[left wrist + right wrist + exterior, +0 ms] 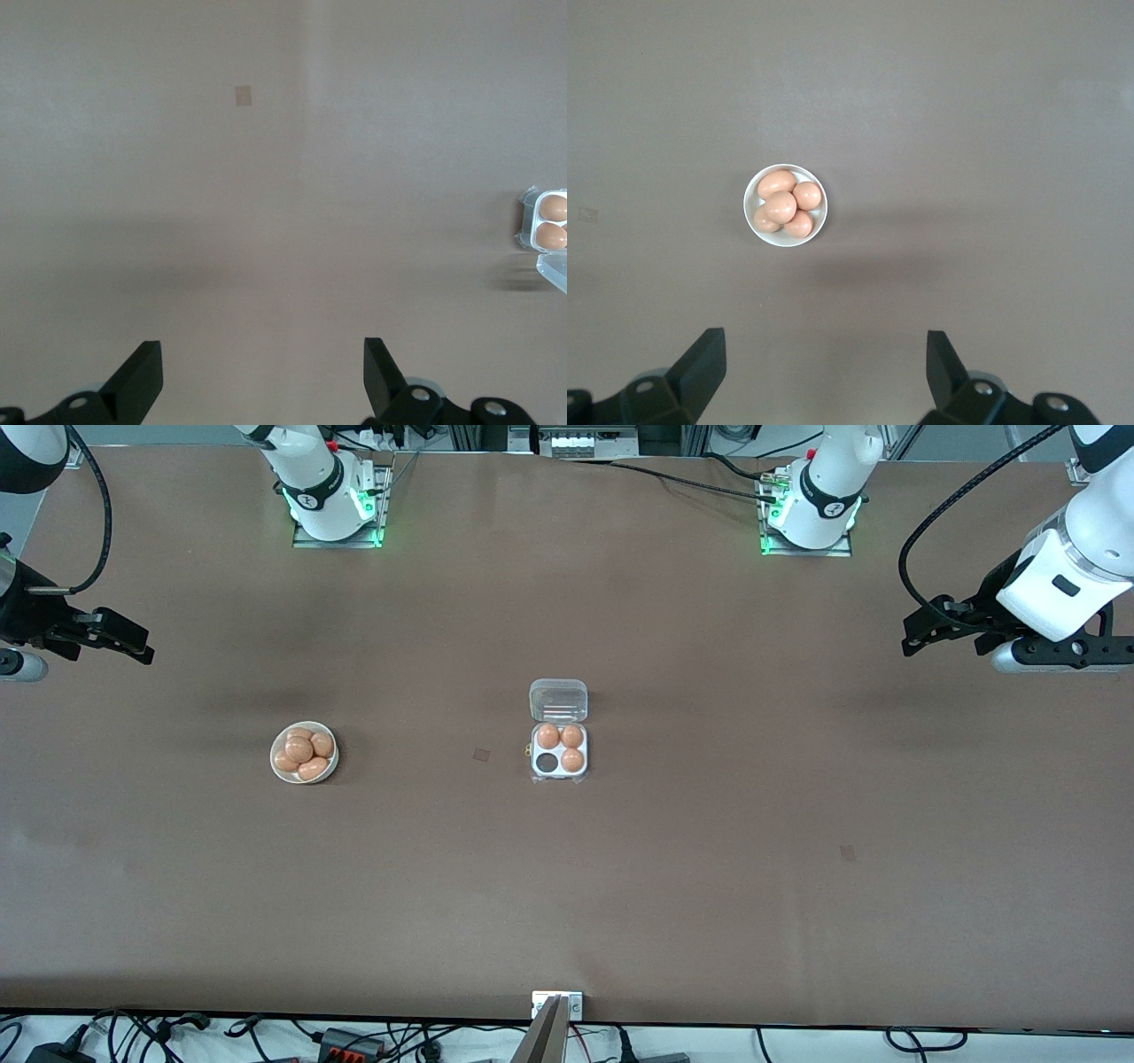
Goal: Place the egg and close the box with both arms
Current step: 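Move the right gripper toward the white bowl of eggs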
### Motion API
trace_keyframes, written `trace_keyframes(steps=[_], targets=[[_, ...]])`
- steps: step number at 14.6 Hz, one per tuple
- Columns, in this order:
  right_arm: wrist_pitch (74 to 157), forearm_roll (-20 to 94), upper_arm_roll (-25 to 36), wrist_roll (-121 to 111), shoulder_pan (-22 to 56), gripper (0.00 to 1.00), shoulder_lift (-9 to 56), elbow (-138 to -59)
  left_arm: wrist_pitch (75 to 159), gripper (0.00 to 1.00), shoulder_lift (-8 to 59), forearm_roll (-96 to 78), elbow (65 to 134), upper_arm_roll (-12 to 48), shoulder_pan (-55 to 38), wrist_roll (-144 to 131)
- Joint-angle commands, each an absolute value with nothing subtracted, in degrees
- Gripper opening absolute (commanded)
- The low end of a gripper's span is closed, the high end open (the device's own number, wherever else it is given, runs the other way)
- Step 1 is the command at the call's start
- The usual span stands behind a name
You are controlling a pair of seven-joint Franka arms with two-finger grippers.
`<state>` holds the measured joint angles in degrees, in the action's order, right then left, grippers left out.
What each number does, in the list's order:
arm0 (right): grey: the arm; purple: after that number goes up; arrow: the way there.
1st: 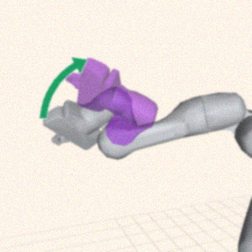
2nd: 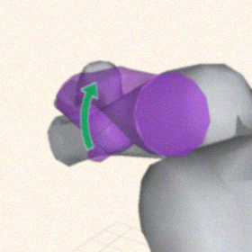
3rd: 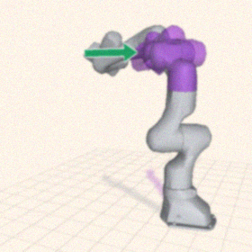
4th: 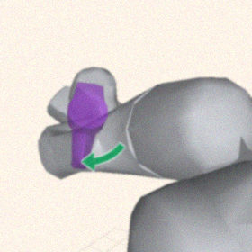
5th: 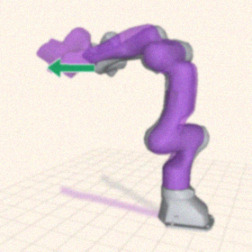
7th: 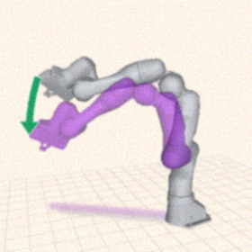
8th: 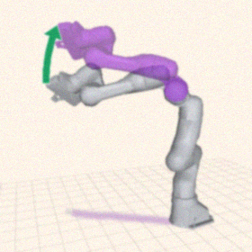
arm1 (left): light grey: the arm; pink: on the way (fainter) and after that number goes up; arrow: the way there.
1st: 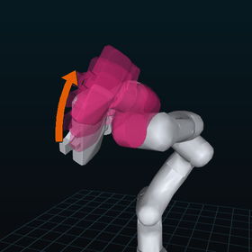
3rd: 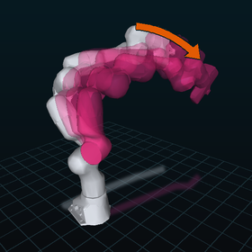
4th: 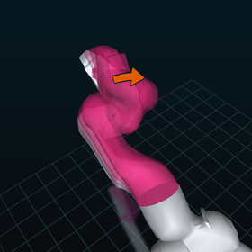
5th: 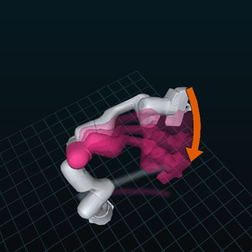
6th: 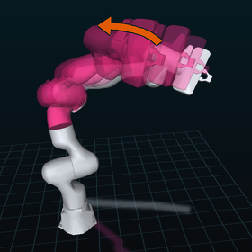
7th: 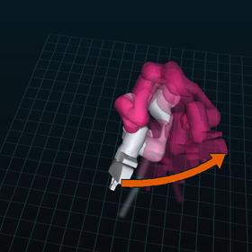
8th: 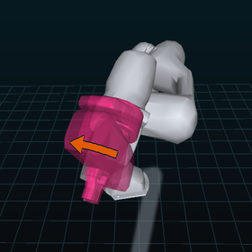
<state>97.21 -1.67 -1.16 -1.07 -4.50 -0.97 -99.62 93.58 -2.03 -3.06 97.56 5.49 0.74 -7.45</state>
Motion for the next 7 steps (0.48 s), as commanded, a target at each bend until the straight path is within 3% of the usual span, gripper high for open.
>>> trace_keyframes(steps=[1,7], targets=[[98.2,-0.7,-1.0,-2.0,-4.7,1.00,-2.2,-101.0,92.5,1.00,-1.8,-3.6,96.3,5.5,1.1,-6.0],[97.8,-0.8,-1.1,-2.5,-4.7,1.00,-1.2,-100.8,92.5,1.00,-1.8,-3.6,96.3,5.5,1.1,-6.0]])
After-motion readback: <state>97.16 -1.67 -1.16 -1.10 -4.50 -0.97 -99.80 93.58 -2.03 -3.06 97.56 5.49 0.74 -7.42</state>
